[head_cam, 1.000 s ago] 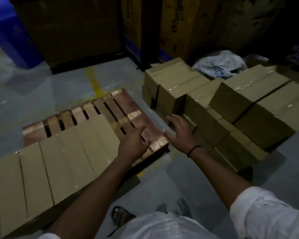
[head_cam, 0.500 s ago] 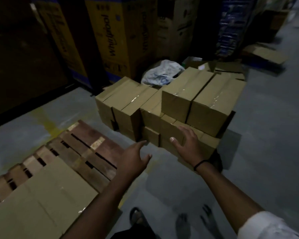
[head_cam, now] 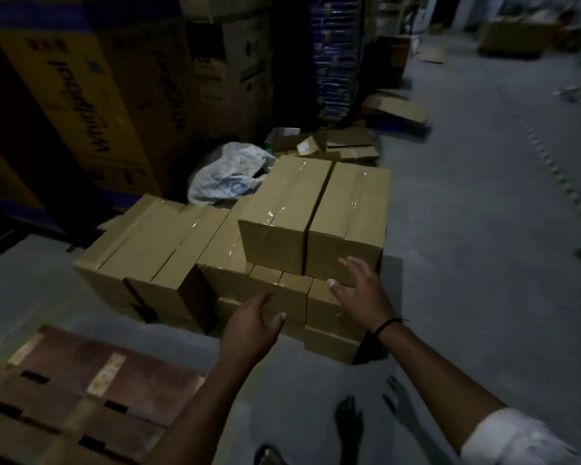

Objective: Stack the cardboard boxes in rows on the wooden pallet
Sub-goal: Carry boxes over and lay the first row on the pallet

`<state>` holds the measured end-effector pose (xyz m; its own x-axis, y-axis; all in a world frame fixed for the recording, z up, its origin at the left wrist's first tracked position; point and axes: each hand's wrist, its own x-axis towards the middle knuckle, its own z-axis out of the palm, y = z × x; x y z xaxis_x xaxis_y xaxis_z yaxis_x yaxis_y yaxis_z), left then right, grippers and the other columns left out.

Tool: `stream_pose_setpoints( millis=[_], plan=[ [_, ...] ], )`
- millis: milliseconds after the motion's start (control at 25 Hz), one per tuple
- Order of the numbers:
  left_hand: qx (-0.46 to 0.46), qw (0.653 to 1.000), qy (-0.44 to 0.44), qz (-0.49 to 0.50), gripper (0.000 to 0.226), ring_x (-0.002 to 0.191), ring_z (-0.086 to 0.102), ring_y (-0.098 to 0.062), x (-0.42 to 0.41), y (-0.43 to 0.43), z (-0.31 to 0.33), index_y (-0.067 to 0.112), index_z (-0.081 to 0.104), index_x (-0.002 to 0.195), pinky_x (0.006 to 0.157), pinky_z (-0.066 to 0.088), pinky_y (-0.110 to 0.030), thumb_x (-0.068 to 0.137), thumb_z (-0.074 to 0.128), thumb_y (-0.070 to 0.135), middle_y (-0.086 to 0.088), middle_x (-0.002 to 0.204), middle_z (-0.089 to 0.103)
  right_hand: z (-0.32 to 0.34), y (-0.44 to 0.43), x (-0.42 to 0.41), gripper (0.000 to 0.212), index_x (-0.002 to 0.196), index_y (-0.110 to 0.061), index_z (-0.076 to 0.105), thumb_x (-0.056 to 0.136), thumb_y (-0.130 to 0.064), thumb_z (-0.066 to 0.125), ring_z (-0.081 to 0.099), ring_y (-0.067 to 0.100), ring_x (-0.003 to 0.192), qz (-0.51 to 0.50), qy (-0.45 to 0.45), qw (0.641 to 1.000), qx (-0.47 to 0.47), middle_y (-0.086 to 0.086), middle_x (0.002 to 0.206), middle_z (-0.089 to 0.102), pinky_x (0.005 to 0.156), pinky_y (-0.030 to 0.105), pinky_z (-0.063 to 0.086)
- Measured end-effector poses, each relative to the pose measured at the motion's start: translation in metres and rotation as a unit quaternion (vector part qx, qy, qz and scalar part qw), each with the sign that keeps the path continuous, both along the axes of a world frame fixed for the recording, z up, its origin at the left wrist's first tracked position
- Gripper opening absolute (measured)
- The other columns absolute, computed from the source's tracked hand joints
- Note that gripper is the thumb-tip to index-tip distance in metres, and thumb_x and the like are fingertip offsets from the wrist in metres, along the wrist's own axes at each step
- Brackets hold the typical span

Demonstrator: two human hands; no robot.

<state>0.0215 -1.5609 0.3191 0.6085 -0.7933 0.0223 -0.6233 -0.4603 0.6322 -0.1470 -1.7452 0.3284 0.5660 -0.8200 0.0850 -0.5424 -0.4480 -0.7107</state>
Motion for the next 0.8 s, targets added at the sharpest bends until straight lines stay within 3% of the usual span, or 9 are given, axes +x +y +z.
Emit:
stream_pose_setpoints(
  millis=[200, 400, 520, 800],
  plan=[
    [0.001, 0.999, 0.023, -0.039, 0.057, 0.121, 0.059, -0.013, 0.044, -0.059, -0.003, 0.037, 0.045, 0.144, 0.092, 0.057, -0.041, 0.092, 0.066, 0.045, 0.006, 0.140, 0.058, -0.004, -0.044, 0.035, 0.058, 0.147, -0.029, 0.044, 0.095, -0.048, 0.060, 0.036, 0.020, 0.141, -0.063, -0.013, 0.998, 0.009, -0.002, 0.156, 0.034, 0.112, 0.044, 0.038],
    [0.029, 0.997, 0.024, -0.063, 0.058, 0.125, 0.056, -0.014, 0.072, -0.092, -0.016, 0.034, 0.045, 0.146, 0.098, 0.054, -0.042, 0.093, 0.065, 0.047, 0.006, 0.140, 0.058, -0.028, -0.065, 0.050, 0.058, 0.147, -0.028, 0.044, 0.095, -0.047, 0.061, 0.036, 0.022, 0.141, -0.082, 0.017, 0.995, 0.049, -0.001, 0.157, 0.034, 0.110, 0.044, 0.039],
    [0.039, 0.996, 0.031, -0.076, 0.058, 0.120, 0.059, -0.013, 0.083, -0.119, -0.023, 0.033, 0.047, 0.145, 0.096, 0.054, -0.041, 0.092, 0.064, 0.050, 0.005, 0.138, 0.059, -0.041, -0.087, 0.058, 0.057, 0.147, -0.028, 0.044, 0.096, -0.046, 0.060, 0.036, 0.021, 0.141, -0.084, 0.031, 0.994, 0.058, 0.000, 0.157, 0.033, 0.106, 0.036, 0.036],
    [0.066, 0.995, 0.037, -0.067, 0.056, 0.124, 0.057, -0.013, 0.098, -0.210, -0.034, 0.032, 0.050, 0.142, 0.096, 0.053, -0.037, 0.091, 0.067, 0.049, 0.006, 0.138, 0.059, -0.057, -0.182, 0.078, 0.052, 0.143, -0.026, 0.048, 0.095, -0.044, 0.062, 0.042, 0.017, 0.134, -0.084, 0.020, 0.992, 0.091, -0.005, 0.150, 0.040, 0.106, 0.035, 0.041]
  ],
)
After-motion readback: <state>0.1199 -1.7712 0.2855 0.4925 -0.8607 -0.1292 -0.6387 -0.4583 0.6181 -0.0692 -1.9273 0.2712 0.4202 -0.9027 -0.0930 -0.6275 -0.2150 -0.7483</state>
